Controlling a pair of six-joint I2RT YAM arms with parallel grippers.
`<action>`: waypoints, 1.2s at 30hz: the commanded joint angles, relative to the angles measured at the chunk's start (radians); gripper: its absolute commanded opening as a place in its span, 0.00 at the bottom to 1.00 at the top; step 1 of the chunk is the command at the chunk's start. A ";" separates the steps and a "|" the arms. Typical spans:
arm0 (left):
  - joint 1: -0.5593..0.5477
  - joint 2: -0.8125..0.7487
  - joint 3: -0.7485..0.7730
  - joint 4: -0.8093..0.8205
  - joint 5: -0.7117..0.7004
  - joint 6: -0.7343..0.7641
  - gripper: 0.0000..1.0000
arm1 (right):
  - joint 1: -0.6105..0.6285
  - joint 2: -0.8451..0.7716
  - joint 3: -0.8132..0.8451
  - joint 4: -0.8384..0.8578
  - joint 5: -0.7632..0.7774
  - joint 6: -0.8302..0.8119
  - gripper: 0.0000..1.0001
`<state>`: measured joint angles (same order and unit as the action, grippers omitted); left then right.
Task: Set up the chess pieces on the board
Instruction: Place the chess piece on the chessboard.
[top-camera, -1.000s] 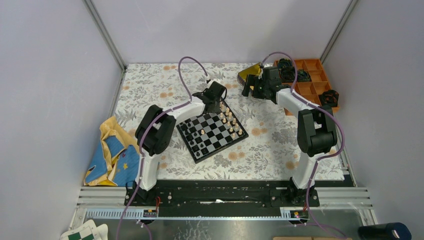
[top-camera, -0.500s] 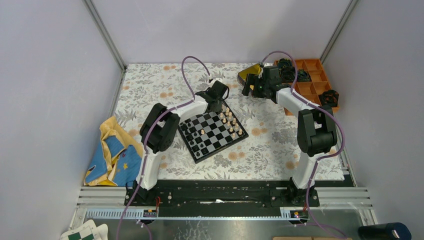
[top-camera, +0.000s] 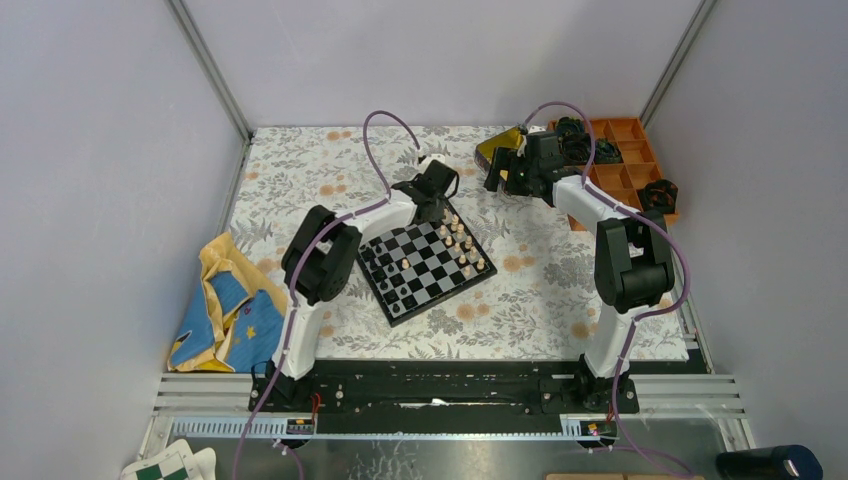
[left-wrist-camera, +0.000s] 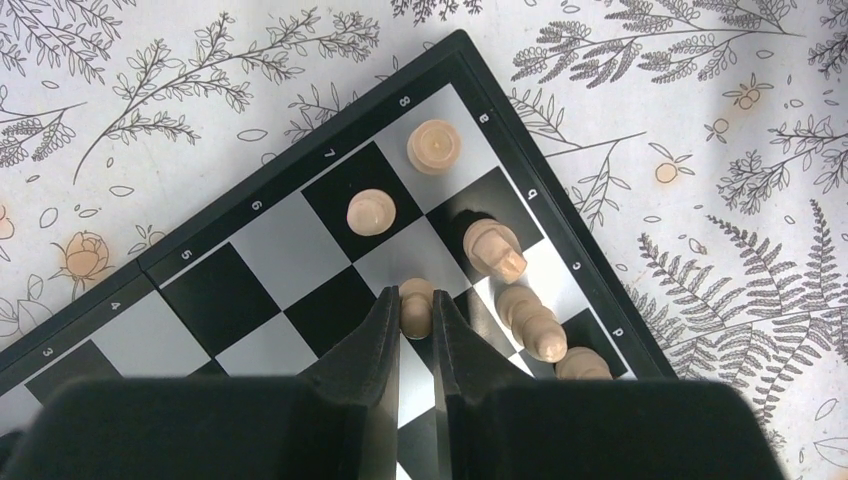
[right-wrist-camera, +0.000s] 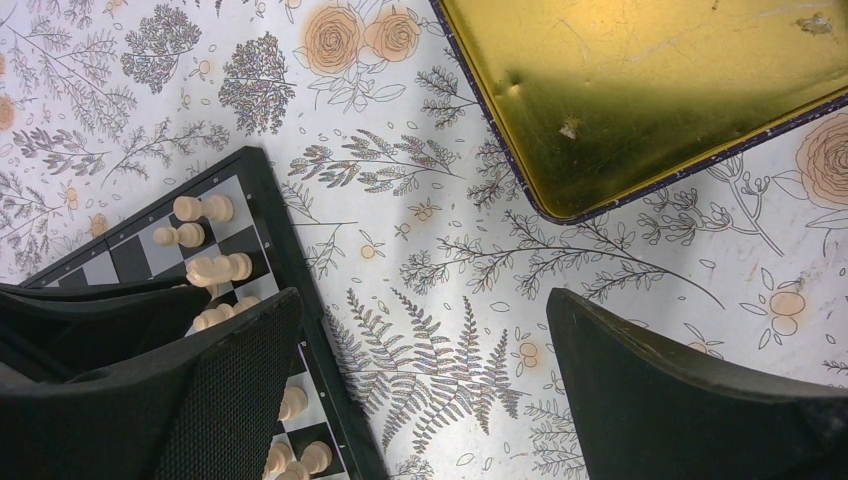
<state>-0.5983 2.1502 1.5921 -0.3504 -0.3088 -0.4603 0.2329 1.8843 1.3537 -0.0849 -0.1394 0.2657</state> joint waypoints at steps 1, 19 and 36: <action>0.012 0.034 0.029 0.053 -0.033 0.009 0.10 | -0.009 -0.002 0.033 0.004 0.013 -0.015 1.00; 0.023 0.047 0.039 0.028 -0.036 -0.006 0.22 | -0.009 -0.003 0.033 0.001 0.012 -0.019 1.00; 0.023 0.001 0.012 0.011 -0.069 -0.009 0.31 | -0.012 0.003 0.035 -0.002 0.009 -0.026 1.00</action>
<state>-0.5873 2.1757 1.6203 -0.3355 -0.3264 -0.4622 0.2325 1.8843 1.3537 -0.0849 -0.1398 0.2565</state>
